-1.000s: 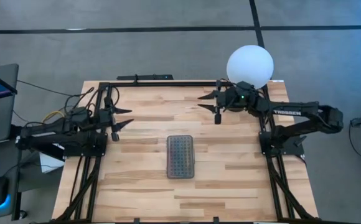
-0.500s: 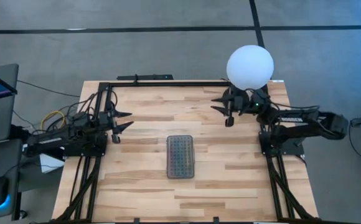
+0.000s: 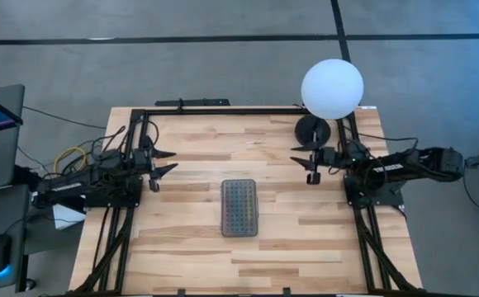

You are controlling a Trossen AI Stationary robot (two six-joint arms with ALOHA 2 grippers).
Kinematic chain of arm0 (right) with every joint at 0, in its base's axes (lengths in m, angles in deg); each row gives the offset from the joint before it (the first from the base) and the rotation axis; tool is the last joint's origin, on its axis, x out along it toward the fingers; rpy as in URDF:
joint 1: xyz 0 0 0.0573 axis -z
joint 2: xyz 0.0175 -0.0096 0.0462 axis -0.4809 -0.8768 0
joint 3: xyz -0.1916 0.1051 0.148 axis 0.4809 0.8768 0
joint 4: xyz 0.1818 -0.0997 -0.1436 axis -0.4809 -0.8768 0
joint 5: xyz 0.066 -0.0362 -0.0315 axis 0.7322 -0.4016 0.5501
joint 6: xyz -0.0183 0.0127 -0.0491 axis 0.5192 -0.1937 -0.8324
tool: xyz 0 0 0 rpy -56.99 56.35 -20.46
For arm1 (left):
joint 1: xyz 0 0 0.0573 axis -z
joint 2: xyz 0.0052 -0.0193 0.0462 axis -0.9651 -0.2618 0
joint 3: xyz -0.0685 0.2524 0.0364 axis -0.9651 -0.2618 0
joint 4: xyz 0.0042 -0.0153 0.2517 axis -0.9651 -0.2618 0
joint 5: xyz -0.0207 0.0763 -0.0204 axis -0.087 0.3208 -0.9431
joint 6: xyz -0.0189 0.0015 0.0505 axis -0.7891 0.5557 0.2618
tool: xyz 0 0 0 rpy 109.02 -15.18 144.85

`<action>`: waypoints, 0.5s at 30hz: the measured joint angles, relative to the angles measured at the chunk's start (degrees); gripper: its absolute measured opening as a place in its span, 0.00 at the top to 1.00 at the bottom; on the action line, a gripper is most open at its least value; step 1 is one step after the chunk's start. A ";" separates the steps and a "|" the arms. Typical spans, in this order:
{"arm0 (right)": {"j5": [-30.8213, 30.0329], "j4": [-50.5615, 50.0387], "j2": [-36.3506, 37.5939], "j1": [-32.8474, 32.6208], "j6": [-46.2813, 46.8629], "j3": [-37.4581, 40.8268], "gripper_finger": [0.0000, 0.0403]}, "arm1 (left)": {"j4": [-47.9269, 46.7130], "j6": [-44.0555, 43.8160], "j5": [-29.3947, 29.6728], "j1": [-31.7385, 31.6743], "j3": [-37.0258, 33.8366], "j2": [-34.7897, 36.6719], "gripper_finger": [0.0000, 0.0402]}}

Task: Pick & place school supplies into a supply box
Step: Return to Home Position

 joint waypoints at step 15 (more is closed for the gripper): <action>-10.37 -10.84 13.29 -7.14 -2.05 0.03 0.70 | -1.81 -0.47 -2.97 3.38 0.00 0.11 0.58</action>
